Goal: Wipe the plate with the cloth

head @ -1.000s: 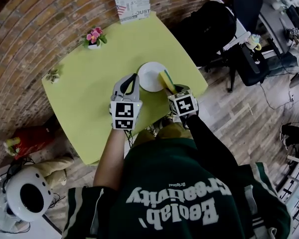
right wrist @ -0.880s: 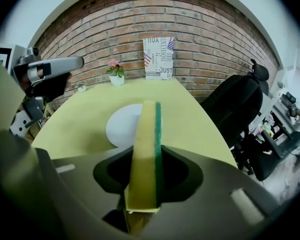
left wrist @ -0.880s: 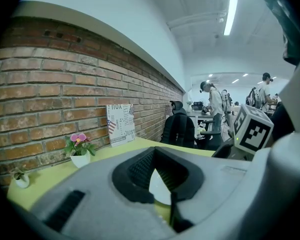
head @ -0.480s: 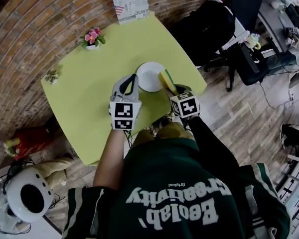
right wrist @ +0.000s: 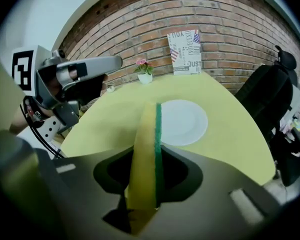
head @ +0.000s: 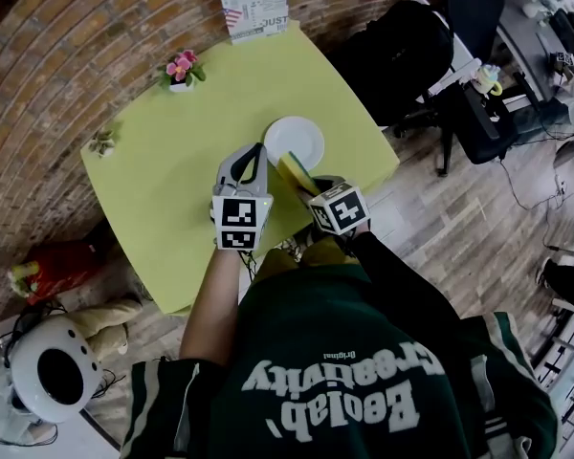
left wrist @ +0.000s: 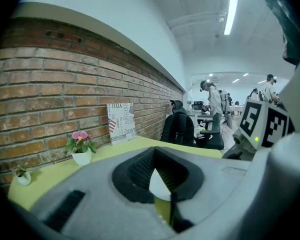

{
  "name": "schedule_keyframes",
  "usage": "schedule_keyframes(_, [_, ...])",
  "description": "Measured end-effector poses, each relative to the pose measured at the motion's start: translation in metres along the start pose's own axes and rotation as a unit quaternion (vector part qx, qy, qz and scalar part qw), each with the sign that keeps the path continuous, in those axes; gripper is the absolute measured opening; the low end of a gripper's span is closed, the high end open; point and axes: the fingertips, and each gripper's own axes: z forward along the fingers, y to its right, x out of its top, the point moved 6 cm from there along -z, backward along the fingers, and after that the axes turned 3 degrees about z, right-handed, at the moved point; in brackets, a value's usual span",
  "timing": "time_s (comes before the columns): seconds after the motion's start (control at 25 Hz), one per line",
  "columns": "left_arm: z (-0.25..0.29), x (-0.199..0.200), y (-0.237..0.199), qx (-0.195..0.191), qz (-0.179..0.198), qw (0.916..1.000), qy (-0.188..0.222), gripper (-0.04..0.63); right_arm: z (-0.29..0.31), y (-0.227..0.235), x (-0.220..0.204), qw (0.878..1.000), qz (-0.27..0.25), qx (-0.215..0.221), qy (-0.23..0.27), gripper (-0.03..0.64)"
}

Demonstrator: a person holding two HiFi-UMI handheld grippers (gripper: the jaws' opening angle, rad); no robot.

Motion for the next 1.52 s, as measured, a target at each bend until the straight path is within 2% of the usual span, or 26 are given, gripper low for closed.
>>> schedule_keyframes(0.4, [-0.004,-0.004,-0.001,0.001,-0.001,1.0,-0.002,0.006,0.001,0.007,-0.007,1.0,0.016,-0.011,-0.006,0.138])
schedule_keyframes(0.96, [0.009,0.004,0.005,-0.011,0.001,0.9999,0.004,0.006,-0.027,0.054,-0.016,0.995,0.069,-0.074,0.008,0.138])
schedule_keyframes(1.24, [0.016,0.004,0.003,-0.014,-0.001,0.9999,0.001,0.006,-0.027,0.055,-0.013,0.995,0.073,-0.072,0.009,0.138])
schedule_keyframes(1.52, [0.017,0.003,-0.006,0.001,-0.009,1.0,-0.001,0.006,-0.019,0.049,0.015,0.996,0.051,-0.063,0.029,0.138])
